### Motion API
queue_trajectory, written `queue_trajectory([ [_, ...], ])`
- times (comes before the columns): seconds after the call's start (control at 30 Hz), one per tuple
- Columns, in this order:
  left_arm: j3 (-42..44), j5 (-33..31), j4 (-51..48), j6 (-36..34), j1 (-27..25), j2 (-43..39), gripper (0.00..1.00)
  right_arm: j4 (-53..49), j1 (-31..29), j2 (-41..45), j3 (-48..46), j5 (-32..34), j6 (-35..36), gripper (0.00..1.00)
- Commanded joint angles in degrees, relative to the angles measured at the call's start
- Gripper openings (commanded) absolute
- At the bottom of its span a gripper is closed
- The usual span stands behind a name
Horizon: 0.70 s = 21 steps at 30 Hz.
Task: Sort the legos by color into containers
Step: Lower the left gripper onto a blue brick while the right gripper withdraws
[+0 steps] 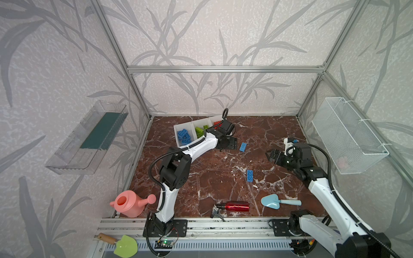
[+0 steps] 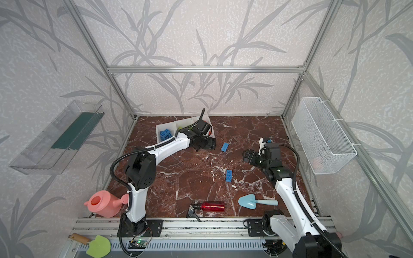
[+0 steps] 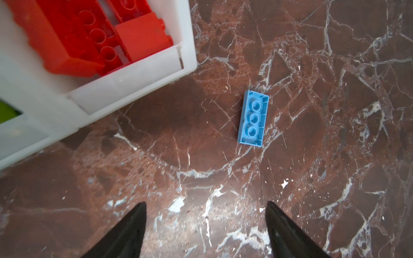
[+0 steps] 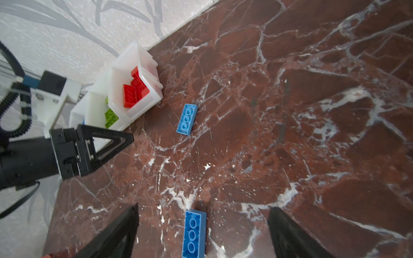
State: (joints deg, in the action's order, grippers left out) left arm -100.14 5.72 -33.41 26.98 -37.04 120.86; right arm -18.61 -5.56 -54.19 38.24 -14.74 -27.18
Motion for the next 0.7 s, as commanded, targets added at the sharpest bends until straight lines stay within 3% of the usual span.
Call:
queue_trajectory([
  [0.0, -6.00, 0.18, -6.08, -3.72, -1.17, 4.20, 0.83, -3.98, 0.20, 2.90, -2.05, 1.98, 2.97, 0.91],
  [0.67, -34.28, -5.02, -18.23, -10.72, -6.35, 25.35, 0.71, -6.89, 0.07, 6.64, -4.32, 0.59, 3.67, 0.89],
])
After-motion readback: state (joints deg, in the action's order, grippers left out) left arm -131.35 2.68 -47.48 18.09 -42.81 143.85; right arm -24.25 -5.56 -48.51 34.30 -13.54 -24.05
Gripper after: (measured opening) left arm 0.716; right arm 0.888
